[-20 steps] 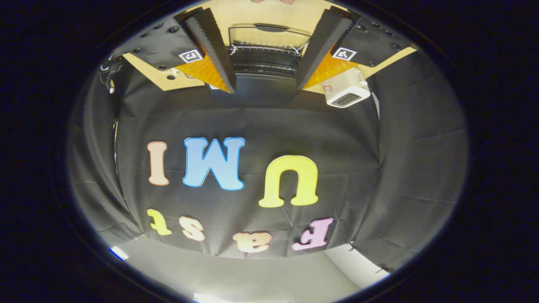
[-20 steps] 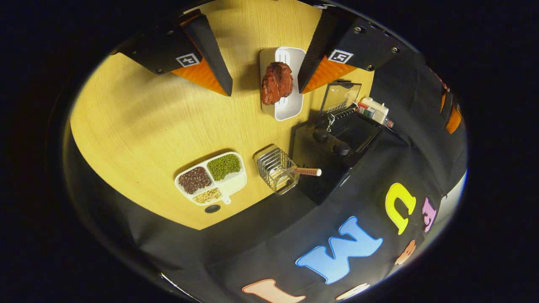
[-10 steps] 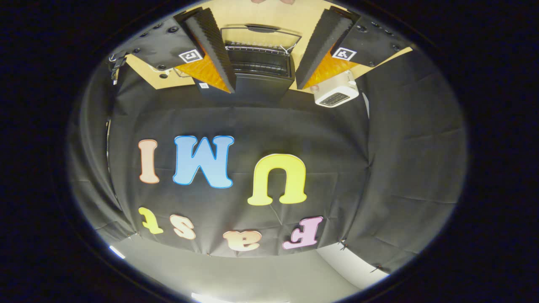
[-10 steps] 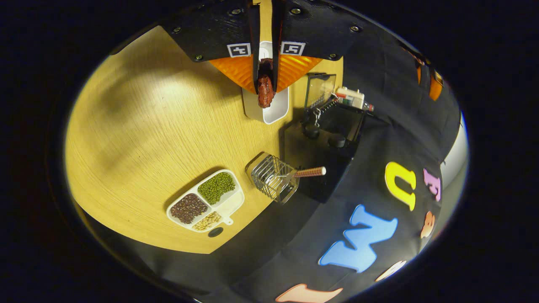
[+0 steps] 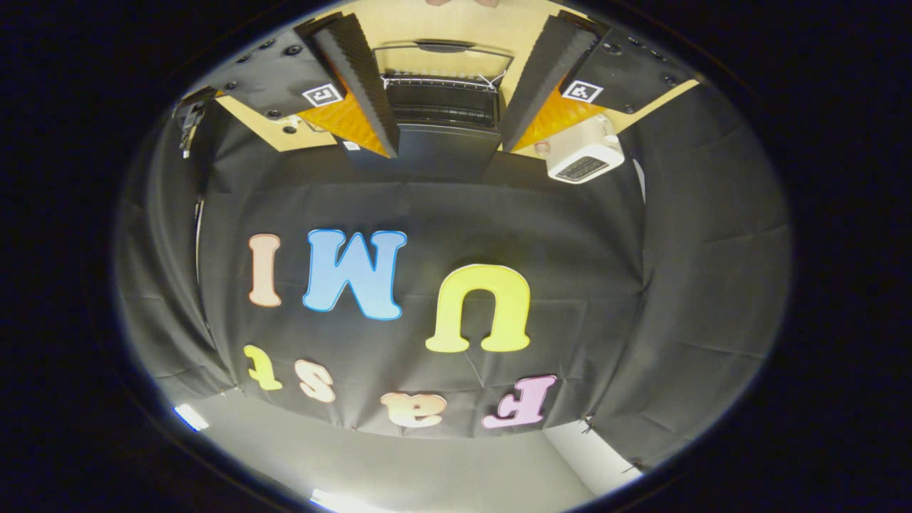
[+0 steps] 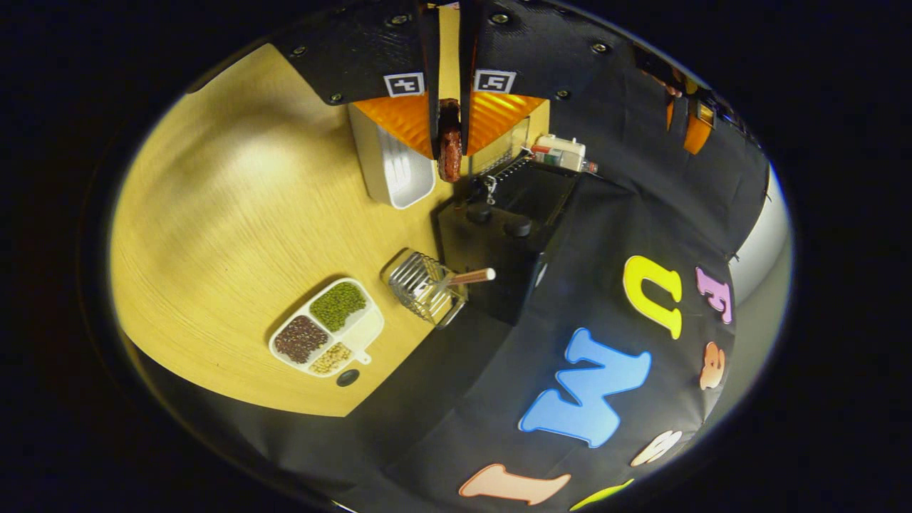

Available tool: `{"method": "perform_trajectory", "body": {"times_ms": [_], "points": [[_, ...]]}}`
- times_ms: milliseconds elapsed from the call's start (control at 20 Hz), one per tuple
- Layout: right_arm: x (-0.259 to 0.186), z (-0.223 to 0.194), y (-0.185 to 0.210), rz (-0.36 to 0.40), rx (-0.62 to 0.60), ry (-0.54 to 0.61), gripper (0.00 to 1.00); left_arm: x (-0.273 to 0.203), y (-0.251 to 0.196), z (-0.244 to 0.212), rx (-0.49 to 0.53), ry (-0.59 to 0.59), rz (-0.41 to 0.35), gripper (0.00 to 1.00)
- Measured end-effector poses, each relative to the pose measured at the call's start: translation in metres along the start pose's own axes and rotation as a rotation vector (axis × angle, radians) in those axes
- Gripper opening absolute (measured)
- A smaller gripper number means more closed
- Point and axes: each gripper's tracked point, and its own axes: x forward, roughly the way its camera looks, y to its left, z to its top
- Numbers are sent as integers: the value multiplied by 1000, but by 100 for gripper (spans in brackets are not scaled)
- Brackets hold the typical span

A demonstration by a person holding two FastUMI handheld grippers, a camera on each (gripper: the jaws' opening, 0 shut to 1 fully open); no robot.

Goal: Open the electric oven with the left hand, put the food in, and close the electric oven.

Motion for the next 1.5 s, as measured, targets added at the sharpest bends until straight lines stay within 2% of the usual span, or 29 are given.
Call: {"method": "perform_trajectory", "body": {"times_ms": [250,550,700,750,900,950,1050,1200,1250,1500], "points": [[13,-18,67,108,-11,0,11,4,24,1,-4,-10,-31,99],[77,-31,126,195,37,-5,11,2,52,6,4,-22,-43,99],[122,-37,139,181,68,-10,11,1,65,4,-1,-17,-42,96],[139,-40,140,167,75,-12,11,2,72,3,-3,-16,-37,99],[187,-49,151,151,96,-22,11,4,92,-5,-13,6,-24,99],[204,-50,151,134,104,-28,11,5,100,-6,-16,9,-19,96],[230,-52,154,118,120,-47,11,8,113,-10,-15,25,-16,99],[261,-51,158,107,148,-83,11,10,137,-7,-8,22,2,95],[270,-50,157,102,156,-98,11,12,143,-10,-13,30,5,99],[296,-47,140,27,218,-185,11,17,162,-25,-30,65,13,96]]}}
